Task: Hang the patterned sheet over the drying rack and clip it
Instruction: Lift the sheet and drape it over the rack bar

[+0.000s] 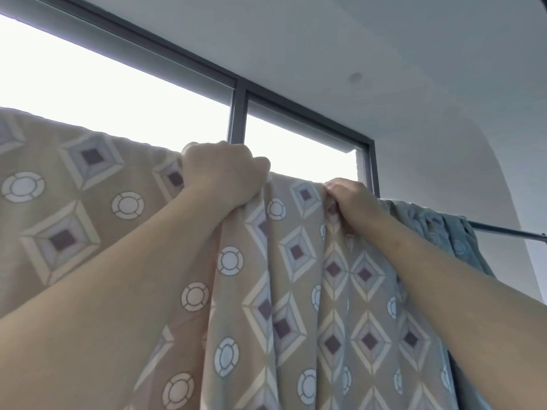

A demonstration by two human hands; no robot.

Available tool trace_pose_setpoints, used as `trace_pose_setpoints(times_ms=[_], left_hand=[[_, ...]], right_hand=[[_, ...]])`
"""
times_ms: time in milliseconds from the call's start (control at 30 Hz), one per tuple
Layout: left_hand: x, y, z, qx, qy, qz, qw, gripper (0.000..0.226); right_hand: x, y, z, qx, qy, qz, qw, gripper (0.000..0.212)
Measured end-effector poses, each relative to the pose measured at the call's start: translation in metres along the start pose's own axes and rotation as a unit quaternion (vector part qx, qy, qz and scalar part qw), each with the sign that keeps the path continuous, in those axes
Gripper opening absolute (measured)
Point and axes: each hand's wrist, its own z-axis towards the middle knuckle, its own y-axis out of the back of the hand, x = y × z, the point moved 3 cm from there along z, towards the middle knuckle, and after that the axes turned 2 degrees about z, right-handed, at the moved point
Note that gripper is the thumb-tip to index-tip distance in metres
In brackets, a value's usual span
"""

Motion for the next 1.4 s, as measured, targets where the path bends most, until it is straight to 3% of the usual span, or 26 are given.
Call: trace_pose_setpoints(times_ms=[267, 633, 833, 967, 1133, 1400], left_hand=[[-0.034, -0.015, -0.008, -0.099, -0.030, -0.025, 0.994, 0.038], [-0.032, -0.004, -0.006, -0.093, -0.014, -0.103, 0.990, 0.037], [-0.028, -0.003, -0.003, -0.083, -0.005, -0.092, 0.992, 0.040], [-0.031, -0.003, -0.005, -0.087, -0.002, -0.082, 0.993, 0.041], [-0.031, -0.007, -0.004, -0.103, -0.005, -0.064, 0.993, 0.042], [-0.026, -0.004, -0.007, -0.128, -0.020, -0.068, 0.989, 0.042]], right_hand=[[0.001, 0.020, 0.000, 0.092, 0.008, 0.015, 0.996, 0.027], [-0.014, 0.026, 0.003, -0.051, 0.047, -0.102, 0.992, 0.016], [-0.052, 0.061, -0.002, -0.107, -0.053, -0.203, 0.972, 0.023], [-0.048, 0.061, 0.000, -0.098, -0.088, -0.223, 0.966, 0.022], [-0.012, 0.021, -0.007, -0.037, 0.047, -0.117, 0.991, 0.029], [-0.039, 0.052, -0.004, -0.076, 0.004, -0.177, 0.981, 0.030]])
